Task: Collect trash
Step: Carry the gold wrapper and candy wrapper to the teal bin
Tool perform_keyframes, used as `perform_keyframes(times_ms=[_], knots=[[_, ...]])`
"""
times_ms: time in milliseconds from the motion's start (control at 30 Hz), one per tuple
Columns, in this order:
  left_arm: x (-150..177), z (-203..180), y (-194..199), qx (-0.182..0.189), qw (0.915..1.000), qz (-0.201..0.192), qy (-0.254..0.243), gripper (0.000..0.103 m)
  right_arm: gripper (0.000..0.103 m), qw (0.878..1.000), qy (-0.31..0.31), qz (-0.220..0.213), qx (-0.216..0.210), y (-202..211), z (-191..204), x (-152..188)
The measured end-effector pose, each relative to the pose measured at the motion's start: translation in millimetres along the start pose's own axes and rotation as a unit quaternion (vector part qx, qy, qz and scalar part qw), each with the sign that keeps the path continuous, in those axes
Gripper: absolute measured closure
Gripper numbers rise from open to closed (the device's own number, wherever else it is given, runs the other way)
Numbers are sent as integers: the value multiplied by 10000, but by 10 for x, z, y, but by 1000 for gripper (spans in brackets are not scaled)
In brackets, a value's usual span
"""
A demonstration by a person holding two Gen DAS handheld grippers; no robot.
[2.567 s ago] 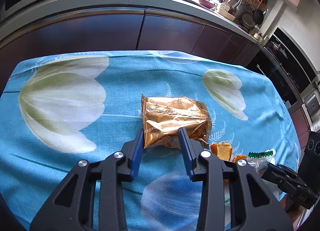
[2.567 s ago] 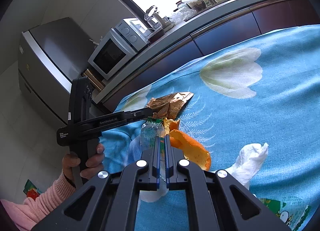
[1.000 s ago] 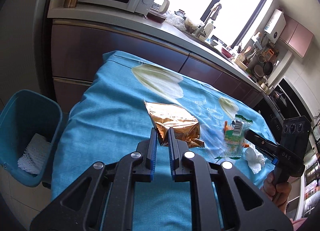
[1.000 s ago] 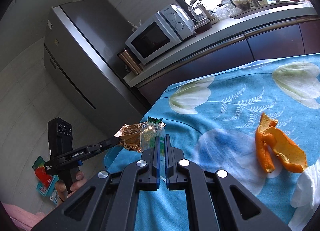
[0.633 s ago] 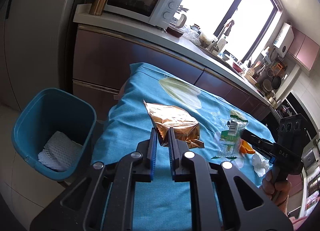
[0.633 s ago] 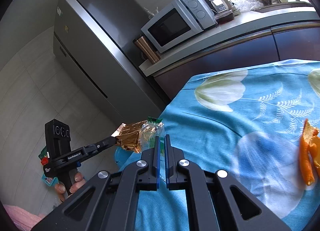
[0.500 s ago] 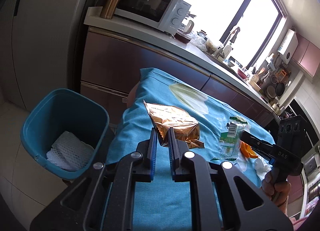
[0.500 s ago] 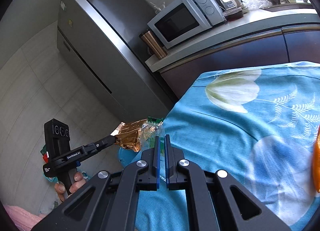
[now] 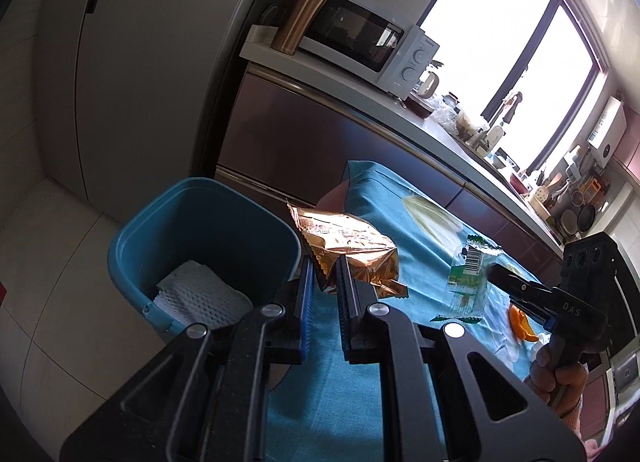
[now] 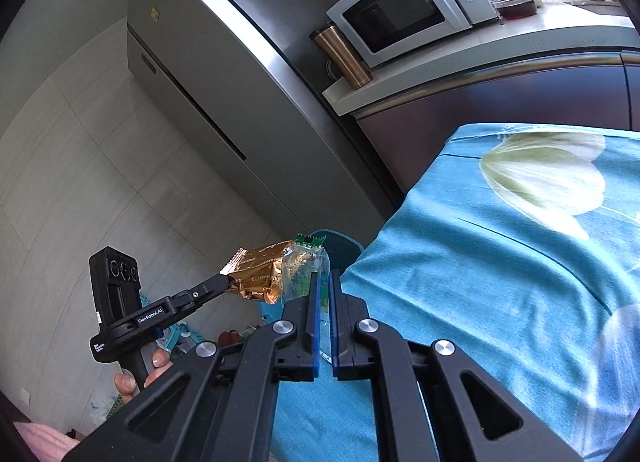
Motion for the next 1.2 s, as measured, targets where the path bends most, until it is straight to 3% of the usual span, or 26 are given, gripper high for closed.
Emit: perform_keyframes(times_ms=[433,1200], knots=[[-51,429,53,-520,9983,-168,205,92,100,9993,206,301,-101,-503,211,-183],[5,820,-352,-967,9938,130,524,92,100,9953,359,876,198,-1260,281,-211]])
Point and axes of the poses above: each gripper's, at about its wrist camera, not at the fingertips, and y roughly against the way its jaws point, z to its left, x to its underside, the point moved 2 cm from there along -y, roughly the way its jaws point, and after that the axes turned 6 degrees about y, right-handed, at the moved point
